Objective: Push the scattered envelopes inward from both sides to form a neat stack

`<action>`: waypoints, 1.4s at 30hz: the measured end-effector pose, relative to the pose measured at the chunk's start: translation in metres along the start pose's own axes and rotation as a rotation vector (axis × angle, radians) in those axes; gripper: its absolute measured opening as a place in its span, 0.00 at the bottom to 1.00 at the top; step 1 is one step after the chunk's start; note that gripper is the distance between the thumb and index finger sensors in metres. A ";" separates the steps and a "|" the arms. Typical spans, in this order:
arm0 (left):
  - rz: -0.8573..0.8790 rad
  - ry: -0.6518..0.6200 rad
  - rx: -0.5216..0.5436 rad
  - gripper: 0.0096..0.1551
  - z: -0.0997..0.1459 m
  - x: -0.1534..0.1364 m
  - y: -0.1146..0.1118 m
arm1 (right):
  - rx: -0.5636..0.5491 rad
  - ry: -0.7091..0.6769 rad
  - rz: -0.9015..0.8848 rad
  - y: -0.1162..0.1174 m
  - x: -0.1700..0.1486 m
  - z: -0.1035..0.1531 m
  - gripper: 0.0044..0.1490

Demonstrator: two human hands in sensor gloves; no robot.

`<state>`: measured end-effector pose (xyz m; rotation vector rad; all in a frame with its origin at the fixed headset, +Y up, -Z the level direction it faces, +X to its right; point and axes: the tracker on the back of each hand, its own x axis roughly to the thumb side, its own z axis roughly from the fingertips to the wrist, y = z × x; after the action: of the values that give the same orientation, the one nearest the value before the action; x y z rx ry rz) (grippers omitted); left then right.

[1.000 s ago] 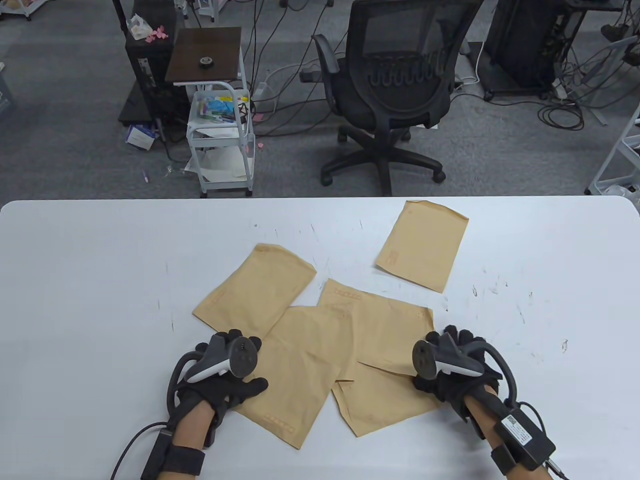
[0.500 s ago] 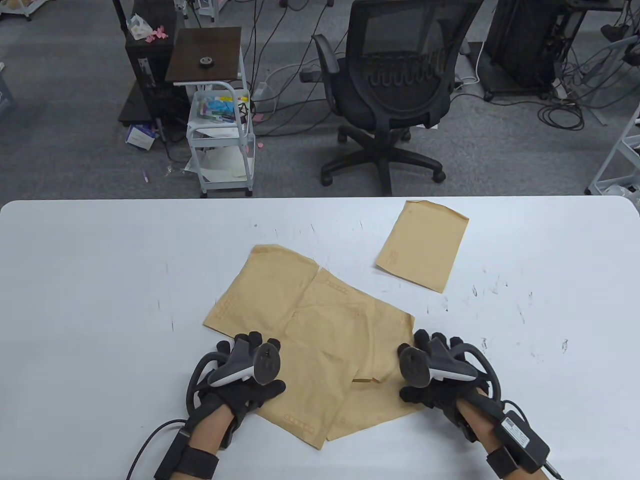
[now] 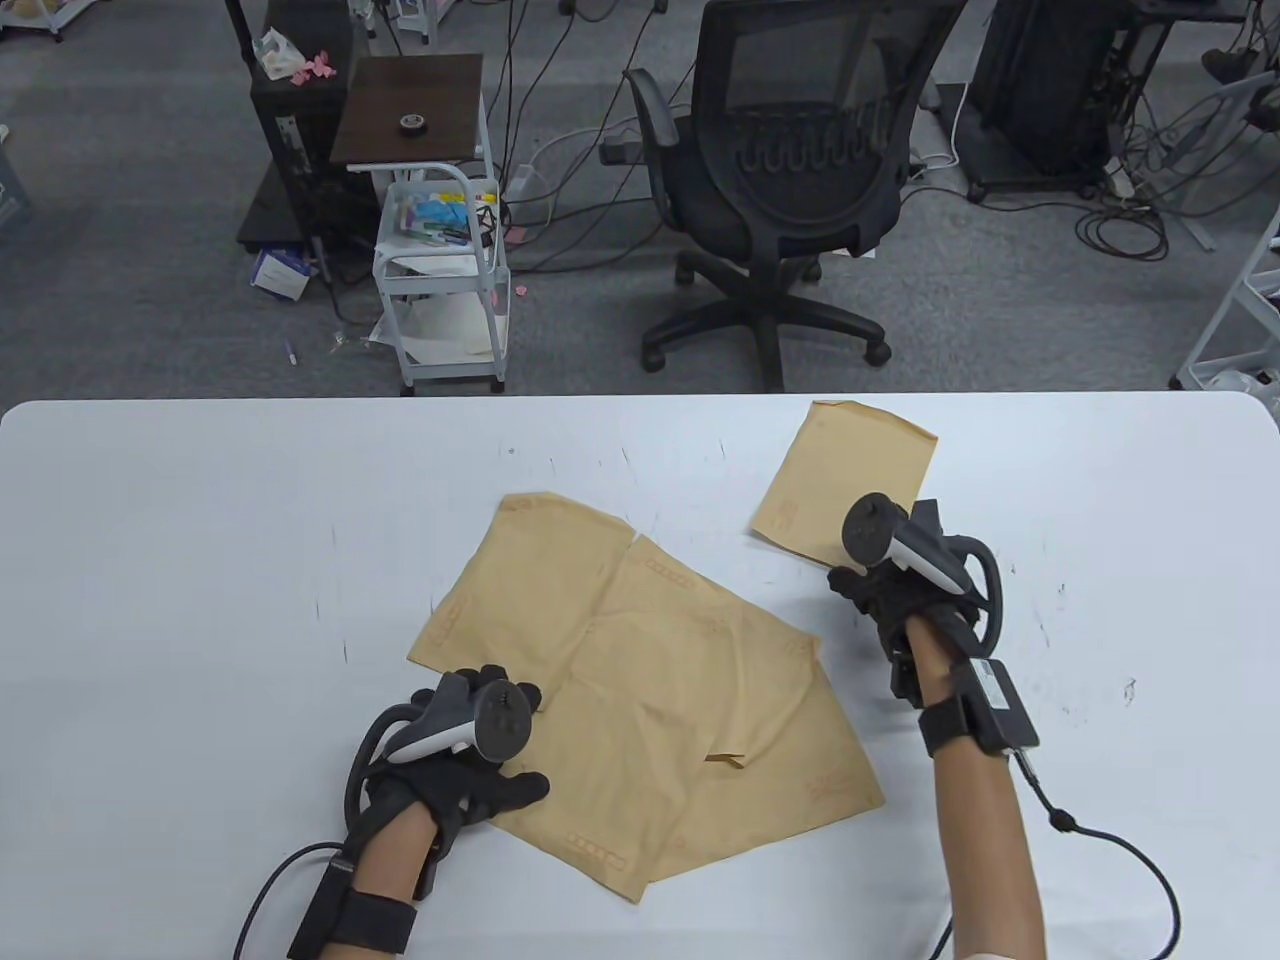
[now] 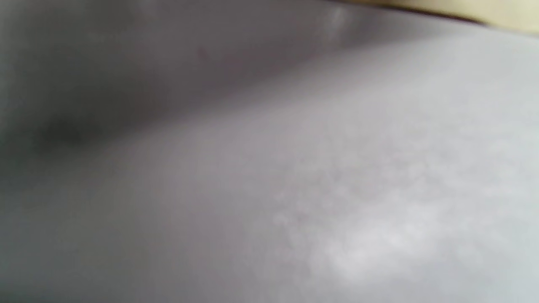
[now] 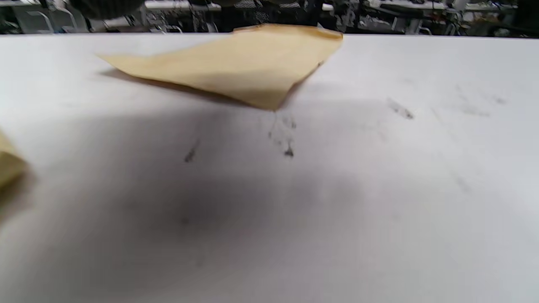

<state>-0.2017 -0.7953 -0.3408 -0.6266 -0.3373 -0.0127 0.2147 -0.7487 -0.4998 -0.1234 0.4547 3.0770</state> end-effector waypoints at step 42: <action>-0.123 0.029 0.216 0.50 0.008 0.025 0.011 | 0.124 -0.534 0.057 0.020 0.076 0.070 0.47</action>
<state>-0.1793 -0.7795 -0.3330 -0.3907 -0.3432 -0.1024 0.1327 -0.7464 -0.4337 0.7027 0.6132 2.9432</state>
